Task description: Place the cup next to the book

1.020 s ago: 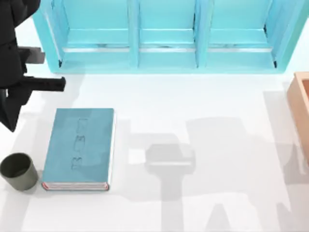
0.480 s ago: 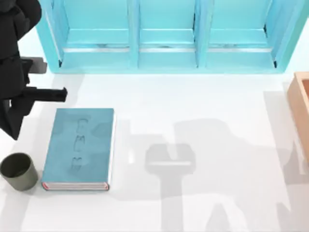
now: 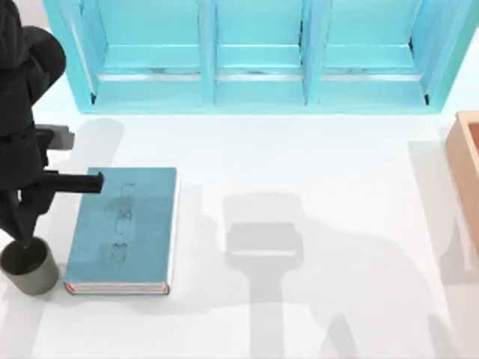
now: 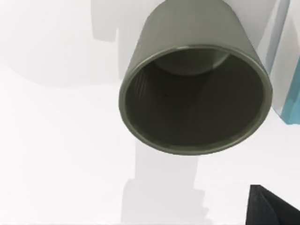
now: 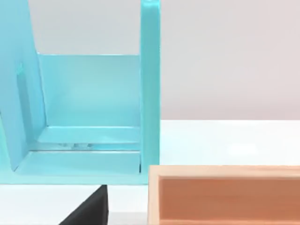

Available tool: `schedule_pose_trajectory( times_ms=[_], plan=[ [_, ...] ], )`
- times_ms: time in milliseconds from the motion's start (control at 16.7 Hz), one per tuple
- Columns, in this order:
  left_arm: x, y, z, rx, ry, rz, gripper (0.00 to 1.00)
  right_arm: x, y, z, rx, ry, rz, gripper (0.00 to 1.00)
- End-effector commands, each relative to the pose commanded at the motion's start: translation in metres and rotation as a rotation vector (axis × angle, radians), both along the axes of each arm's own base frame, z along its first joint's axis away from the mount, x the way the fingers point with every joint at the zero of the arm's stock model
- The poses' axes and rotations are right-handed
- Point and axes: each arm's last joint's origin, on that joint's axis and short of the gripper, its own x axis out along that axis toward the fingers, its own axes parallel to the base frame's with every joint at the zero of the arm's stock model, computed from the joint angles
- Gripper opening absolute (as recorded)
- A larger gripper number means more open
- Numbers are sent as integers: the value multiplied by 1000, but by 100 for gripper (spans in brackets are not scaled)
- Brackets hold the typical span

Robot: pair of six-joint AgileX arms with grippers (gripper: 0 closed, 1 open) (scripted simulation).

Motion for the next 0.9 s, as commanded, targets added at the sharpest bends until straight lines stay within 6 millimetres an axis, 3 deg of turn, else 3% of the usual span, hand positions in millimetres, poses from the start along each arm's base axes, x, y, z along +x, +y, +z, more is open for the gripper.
schedule_pose_trajectory(
  times_ms=[120,900],
  plan=[
    [0,0,0,0,0,0,0,0,0,0,0,0,0,100],
    [0,0,0,0,0,0,98,0,0,0,0,0,0,100]
  ],
)
